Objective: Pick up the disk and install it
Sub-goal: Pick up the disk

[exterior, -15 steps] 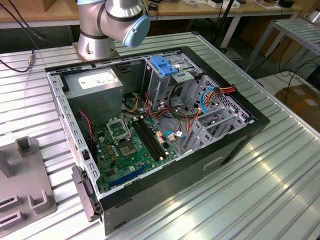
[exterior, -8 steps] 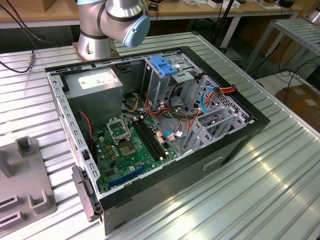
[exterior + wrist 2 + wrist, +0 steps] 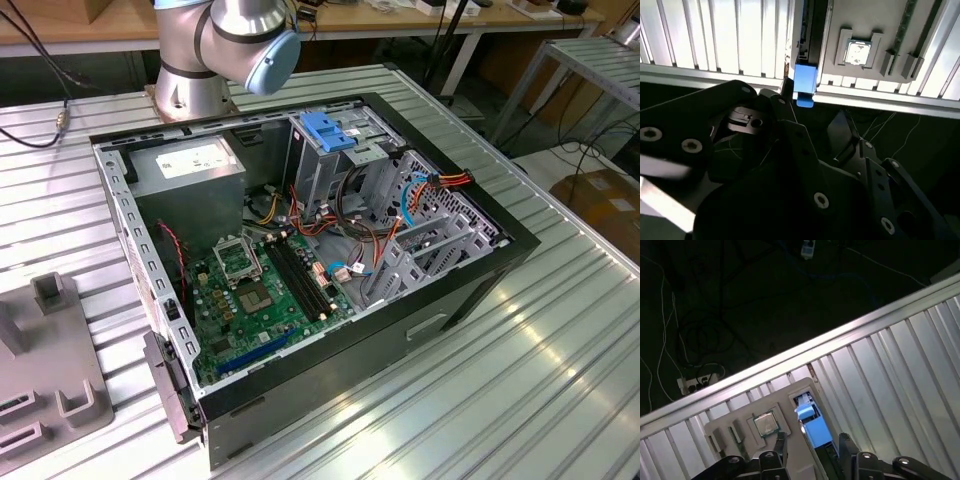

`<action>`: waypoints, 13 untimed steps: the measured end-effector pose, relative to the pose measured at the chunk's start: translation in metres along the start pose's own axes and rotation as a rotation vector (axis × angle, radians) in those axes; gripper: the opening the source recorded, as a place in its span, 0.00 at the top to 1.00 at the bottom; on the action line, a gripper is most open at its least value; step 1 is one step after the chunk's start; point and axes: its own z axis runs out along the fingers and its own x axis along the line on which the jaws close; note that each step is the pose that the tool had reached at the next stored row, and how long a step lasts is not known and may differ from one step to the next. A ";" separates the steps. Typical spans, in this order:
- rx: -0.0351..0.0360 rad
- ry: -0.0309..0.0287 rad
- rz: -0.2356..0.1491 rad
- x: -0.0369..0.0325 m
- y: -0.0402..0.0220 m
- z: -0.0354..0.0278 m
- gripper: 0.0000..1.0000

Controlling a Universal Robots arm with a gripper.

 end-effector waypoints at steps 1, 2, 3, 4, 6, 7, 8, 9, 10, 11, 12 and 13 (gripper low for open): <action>-0.0003 0.0014 -0.027 0.0000 0.0000 0.0017 0.47; -0.0004 0.0022 -0.044 0.0000 -0.0001 0.0028 0.41; -0.0007 0.0033 -0.068 0.0001 -0.0002 0.0043 0.41; -0.0009 0.0041 -0.085 0.0001 -0.0002 0.0054 0.41; -0.0015 0.0066 -0.142 0.0001 -0.0004 0.0083 0.41; -0.0016 0.0074 -0.158 0.0001 -0.0004 0.0091 0.41; -0.0015 0.0082 -0.174 0.0001 -0.0005 0.0100 0.41; -0.0016 0.0091 -0.187 0.0000 -0.0006 0.0108 0.41; -0.0015 0.0099 -0.200 0.0000 -0.0008 0.0117 0.41; -0.0011 0.0101 -0.210 0.0000 -0.0009 0.0130 0.41; -0.0004 0.0102 -0.219 0.0000 -0.0010 0.0141 0.41; 0.0003 0.0103 -0.227 0.0000 -0.0011 0.0150 0.41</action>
